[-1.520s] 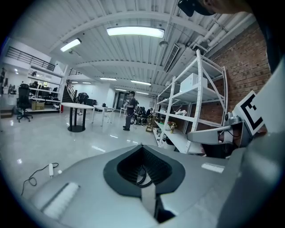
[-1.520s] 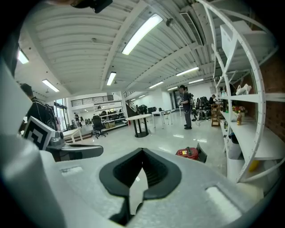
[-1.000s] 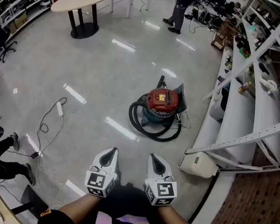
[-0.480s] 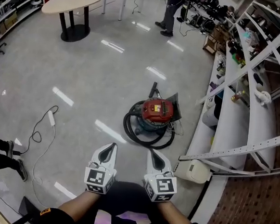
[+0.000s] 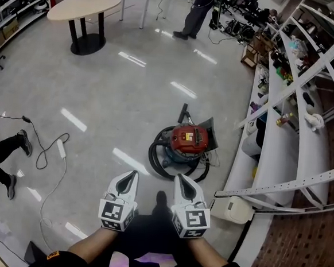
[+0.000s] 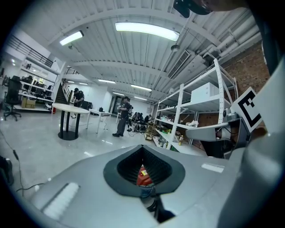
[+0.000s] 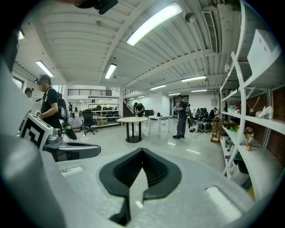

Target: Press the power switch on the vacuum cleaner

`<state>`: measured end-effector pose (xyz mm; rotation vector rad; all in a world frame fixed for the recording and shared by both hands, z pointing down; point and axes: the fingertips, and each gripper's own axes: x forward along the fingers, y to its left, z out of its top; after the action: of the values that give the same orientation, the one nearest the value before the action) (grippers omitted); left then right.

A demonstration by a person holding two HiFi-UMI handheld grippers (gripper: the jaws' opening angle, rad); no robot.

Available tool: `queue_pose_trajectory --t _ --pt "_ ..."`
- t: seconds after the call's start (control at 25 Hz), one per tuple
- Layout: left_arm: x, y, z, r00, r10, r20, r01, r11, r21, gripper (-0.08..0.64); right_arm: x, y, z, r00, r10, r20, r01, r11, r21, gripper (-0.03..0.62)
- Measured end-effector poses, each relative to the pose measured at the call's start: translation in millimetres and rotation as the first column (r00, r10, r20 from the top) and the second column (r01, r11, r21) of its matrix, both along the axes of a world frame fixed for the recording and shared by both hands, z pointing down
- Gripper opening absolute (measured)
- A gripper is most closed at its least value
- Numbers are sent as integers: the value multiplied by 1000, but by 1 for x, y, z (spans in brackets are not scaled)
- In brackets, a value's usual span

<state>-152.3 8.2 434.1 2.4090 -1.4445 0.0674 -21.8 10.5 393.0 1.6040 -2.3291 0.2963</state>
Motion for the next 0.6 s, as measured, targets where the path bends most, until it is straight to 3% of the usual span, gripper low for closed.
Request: queue_pose_trajectory --t 0.36,0.6 --pt "-3 -50 9 998 -53 29 53 998 -18 15 -2 -58 19 998 -57 41 58 998 -25 -8" --pt "28 -101 27 997 -59 46 62 996 -65 15 19 -110 51 994 -83 65 90 991 -102 -8"
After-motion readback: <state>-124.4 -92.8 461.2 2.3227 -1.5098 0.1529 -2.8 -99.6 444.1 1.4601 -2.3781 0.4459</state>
